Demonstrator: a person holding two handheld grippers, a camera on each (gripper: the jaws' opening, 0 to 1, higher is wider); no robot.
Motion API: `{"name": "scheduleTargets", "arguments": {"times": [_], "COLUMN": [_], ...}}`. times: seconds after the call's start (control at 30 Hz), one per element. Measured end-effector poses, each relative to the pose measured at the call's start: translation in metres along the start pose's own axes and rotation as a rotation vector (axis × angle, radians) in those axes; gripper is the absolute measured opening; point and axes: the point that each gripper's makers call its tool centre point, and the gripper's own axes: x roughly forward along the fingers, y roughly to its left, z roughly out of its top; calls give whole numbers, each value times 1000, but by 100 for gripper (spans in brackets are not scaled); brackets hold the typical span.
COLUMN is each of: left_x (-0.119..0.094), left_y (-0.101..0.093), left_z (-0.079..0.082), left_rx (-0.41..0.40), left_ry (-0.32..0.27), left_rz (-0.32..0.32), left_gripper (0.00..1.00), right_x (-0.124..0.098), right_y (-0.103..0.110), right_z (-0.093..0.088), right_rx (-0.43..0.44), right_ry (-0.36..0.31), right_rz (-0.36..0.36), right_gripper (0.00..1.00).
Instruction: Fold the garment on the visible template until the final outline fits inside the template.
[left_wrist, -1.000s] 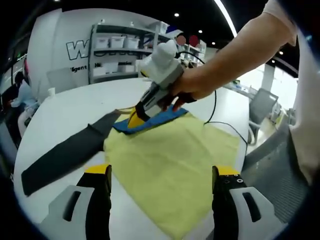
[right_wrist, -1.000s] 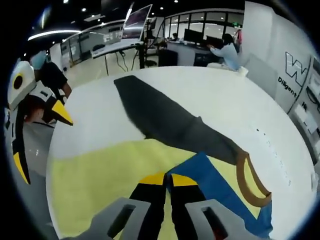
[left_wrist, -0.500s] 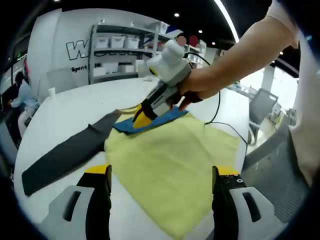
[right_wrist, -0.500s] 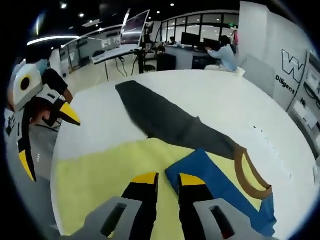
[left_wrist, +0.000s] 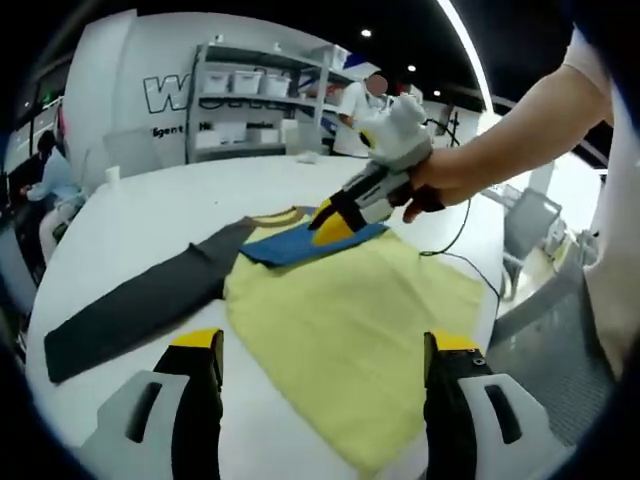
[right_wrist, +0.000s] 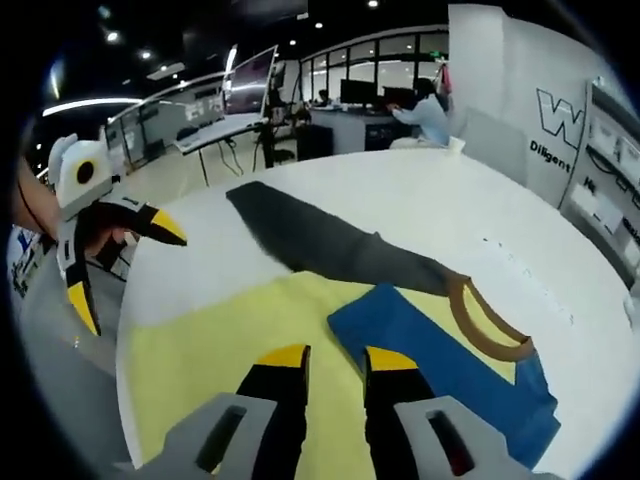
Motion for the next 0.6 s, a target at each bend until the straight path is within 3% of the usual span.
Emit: {"name": "scheduleTargets", "arguments": {"times": [0.37,0.43,0.6], "left_x": [-12,-13,-17], "left_y": [36,43,58], "left_z": [-11,-12,-13], "left_rx": [-47,-54,-71], "left_ry": [18,18,24], "left_rz": [65,76,106], "left_gripper": [83,83,82], "right_x": [-34,-40,-56], "right_y": [-5,-8,-16], "right_z": [-17,-16,-21], "right_rx": [69,122,154], "right_ry": [-43,-73,-106], "right_rz": [-47,-64,-96], "right_gripper": [19,20,22]}}
